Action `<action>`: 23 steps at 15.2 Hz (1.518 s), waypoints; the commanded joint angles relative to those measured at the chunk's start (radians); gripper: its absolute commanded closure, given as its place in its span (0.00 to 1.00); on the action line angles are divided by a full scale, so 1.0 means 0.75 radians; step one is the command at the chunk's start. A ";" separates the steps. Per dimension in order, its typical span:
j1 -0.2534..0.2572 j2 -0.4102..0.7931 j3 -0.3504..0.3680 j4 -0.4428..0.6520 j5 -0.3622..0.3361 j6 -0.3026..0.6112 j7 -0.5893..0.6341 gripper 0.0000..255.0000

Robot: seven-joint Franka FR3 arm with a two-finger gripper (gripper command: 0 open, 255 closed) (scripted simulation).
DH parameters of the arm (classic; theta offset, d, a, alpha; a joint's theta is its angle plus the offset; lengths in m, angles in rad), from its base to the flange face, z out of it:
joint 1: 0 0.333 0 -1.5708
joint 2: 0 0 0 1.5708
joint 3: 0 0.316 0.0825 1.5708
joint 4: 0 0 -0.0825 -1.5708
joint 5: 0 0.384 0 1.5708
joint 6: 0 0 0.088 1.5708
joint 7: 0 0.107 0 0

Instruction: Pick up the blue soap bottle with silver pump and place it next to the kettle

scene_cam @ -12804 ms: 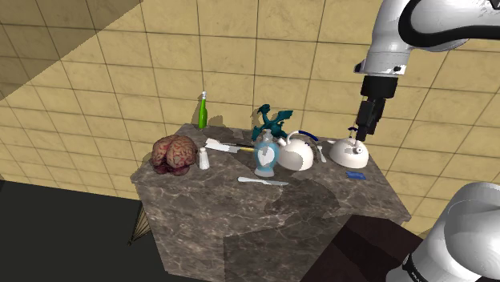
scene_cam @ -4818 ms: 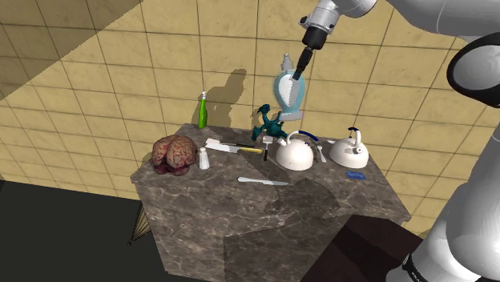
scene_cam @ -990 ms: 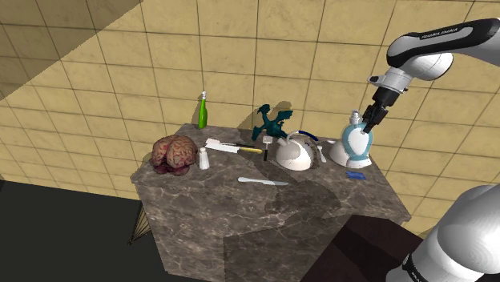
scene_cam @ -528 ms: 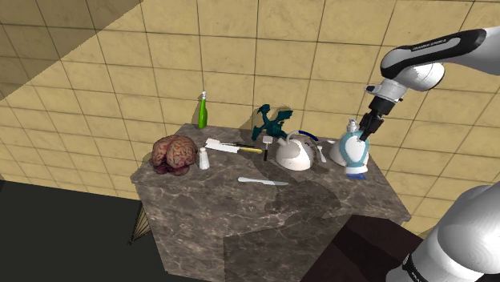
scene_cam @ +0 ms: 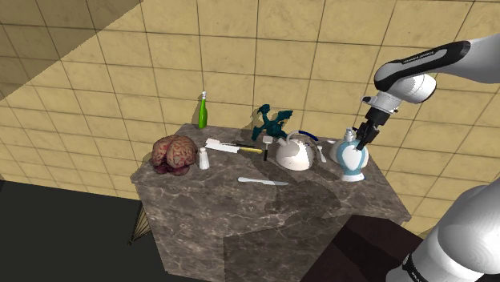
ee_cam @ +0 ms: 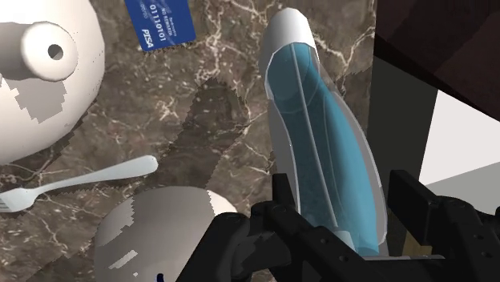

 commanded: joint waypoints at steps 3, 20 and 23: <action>0.006 0.037 -0.013 -0.040 0.025 0.065 -0.039 1.00; 0.013 0.078 -0.025 -0.071 0.056 0.122 -0.079 0.00; -0.010 0.034 -0.031 0.027 0.006 -0.010 -0.047 0.00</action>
